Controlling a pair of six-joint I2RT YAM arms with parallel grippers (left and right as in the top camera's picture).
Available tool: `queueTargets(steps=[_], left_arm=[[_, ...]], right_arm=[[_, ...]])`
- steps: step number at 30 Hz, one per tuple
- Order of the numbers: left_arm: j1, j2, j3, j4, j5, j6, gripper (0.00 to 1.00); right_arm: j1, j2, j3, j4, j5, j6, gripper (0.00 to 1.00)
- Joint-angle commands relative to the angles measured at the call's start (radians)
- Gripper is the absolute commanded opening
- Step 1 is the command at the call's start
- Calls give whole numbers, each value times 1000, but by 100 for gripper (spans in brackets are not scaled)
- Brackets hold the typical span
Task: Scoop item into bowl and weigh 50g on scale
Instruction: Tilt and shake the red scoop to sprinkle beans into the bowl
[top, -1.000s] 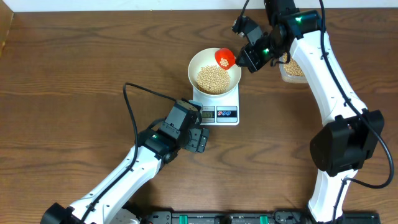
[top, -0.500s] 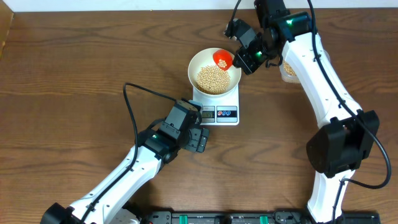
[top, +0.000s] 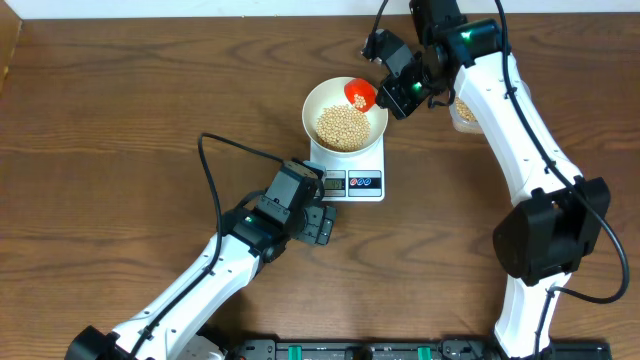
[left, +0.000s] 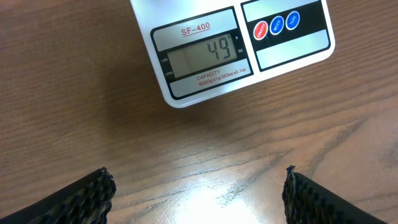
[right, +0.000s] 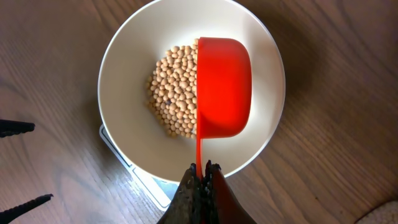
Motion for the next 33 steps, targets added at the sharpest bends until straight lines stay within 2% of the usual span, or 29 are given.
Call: queueTargets(steps=[1,12,33], left_arm=[[4,-12,-2,-3,-5,10,89],[4,-12,-2,-3,-5,10,88],[4,-12,-2,-3,-5,10,89]], right_arm=[[-2,-33,26,5,-45,10,1],[-82,-33,26,-3,-227,45,1],[-124,-33,26,-14,-269,55,1]])
